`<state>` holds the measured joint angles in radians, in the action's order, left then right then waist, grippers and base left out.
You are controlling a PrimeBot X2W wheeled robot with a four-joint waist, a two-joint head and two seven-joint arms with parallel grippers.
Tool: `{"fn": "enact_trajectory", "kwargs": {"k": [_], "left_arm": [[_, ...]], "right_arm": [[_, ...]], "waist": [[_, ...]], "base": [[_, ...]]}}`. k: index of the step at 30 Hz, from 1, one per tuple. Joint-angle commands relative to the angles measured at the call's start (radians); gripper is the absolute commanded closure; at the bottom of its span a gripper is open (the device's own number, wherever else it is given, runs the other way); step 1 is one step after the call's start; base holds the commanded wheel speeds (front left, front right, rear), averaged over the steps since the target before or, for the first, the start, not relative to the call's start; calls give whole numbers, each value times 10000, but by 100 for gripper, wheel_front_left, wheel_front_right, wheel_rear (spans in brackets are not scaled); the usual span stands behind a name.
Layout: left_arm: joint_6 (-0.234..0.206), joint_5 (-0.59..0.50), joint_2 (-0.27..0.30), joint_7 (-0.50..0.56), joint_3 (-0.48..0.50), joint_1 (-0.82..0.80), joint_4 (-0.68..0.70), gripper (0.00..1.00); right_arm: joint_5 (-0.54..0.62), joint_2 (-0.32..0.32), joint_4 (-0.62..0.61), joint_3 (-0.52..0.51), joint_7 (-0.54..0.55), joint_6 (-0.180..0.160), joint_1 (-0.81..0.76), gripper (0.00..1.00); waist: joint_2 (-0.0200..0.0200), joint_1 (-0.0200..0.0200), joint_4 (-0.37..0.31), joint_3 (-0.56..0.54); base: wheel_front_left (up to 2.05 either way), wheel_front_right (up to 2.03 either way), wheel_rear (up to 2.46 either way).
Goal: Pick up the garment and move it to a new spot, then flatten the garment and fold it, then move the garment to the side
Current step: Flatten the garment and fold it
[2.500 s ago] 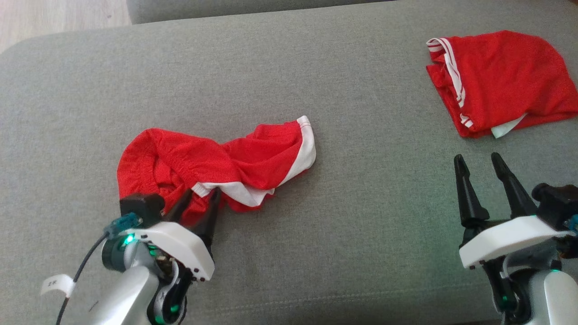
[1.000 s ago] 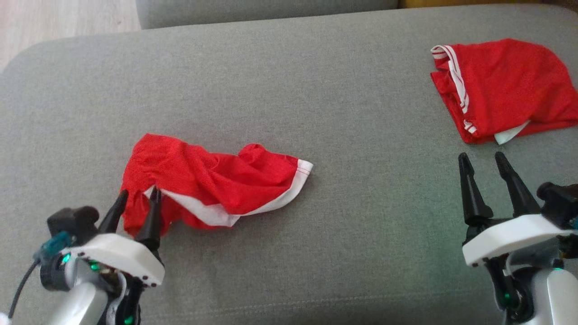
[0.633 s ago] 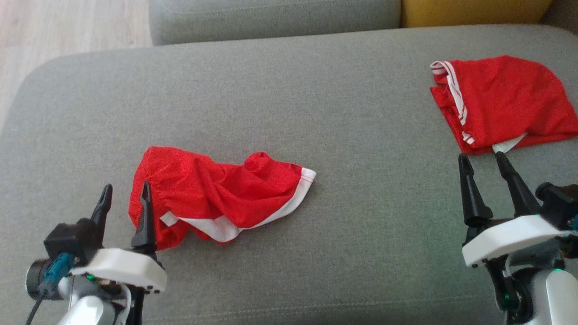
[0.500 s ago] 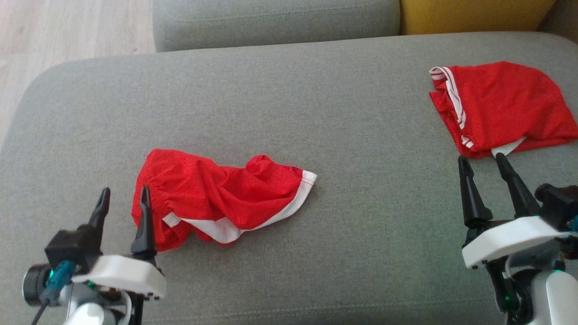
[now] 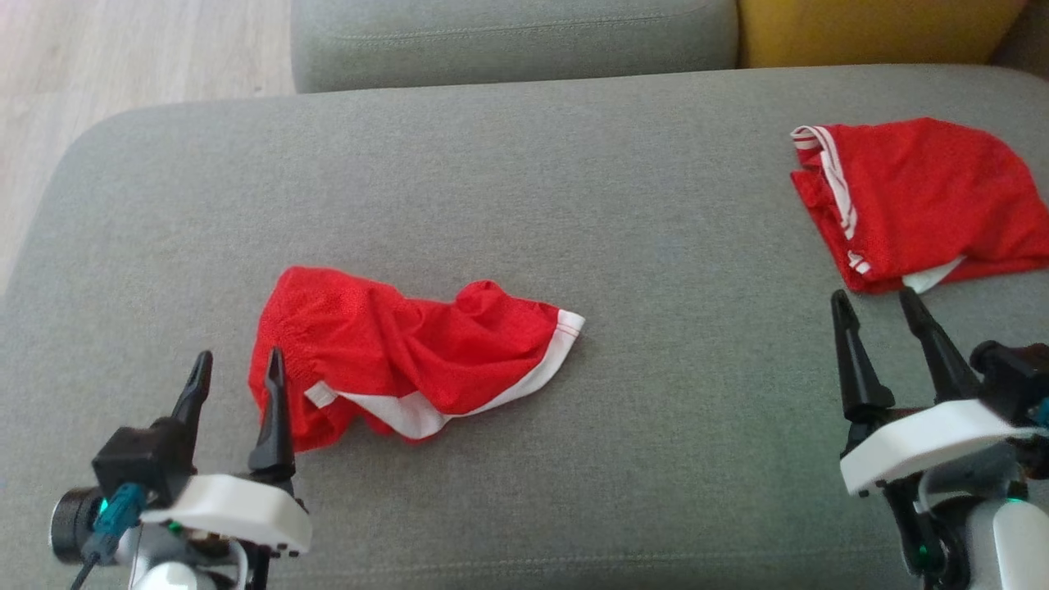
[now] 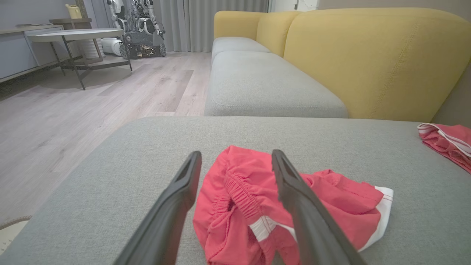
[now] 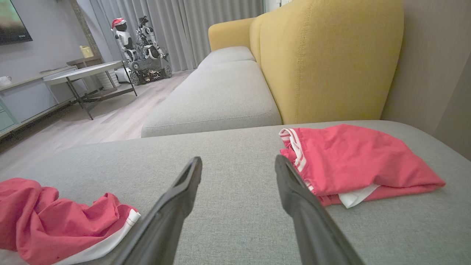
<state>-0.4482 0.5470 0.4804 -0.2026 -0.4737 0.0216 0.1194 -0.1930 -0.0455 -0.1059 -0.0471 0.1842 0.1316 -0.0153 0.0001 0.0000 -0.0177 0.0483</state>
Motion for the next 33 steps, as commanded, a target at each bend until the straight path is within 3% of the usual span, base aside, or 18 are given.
{"fn": "enact_trajectory", "kwargs": {"k": [1,6,15,23,24,25,26,33], "left_arm": [[33,-46,284,18,374,-621,319,0],[304,-151,185,26,141,-1131,298,0],[768,-331,-354,-141,-338,-2088,-76,0],[1088,-347,-741,-377,-414,-2571,-610,0],[1099,-355,-770,-397,-408,-2591,-648,0],[1107,-360,-791,-414,-397,-2603,-682,0],[1116,-362,-805,-430,-380,-2608,-714,0],[1143,-404,-820,-492,-292,-2619,-829,0]], "right_arm": [[43,-47,-289,135,25,-9,327,0],[106,-242,487,543,14,-9,819,0],[-399,-801,3429,2785,-385,-9,2621,0],[-1182,-782,6143,4024,-858,-9,4009,0],[-1308,-761,6398,4099,-916,-9,4145,18],[-1470,-737,6606,4161,-1006,-9,4271,89],[-1635,-716,6779,4211,-1111,-9,4391,100],[-2671,-688,7132,4026,-1656,-9,4734,100]], "waist": [[-1,0,132,81],[-1,0,725,443],[-1,0,1921,1195],[-1,0,2317,1626],[-1,0,2314,1660],[-1,0,2298,1687],[-1,0,2266,1711],[-1,0,1882,1775]], "base": [[0,0,0],[0,0,0],[0,0,0],[0,0,0],[0,0,0],[0,0,0],[0,0,0],[0,0,0]]}}
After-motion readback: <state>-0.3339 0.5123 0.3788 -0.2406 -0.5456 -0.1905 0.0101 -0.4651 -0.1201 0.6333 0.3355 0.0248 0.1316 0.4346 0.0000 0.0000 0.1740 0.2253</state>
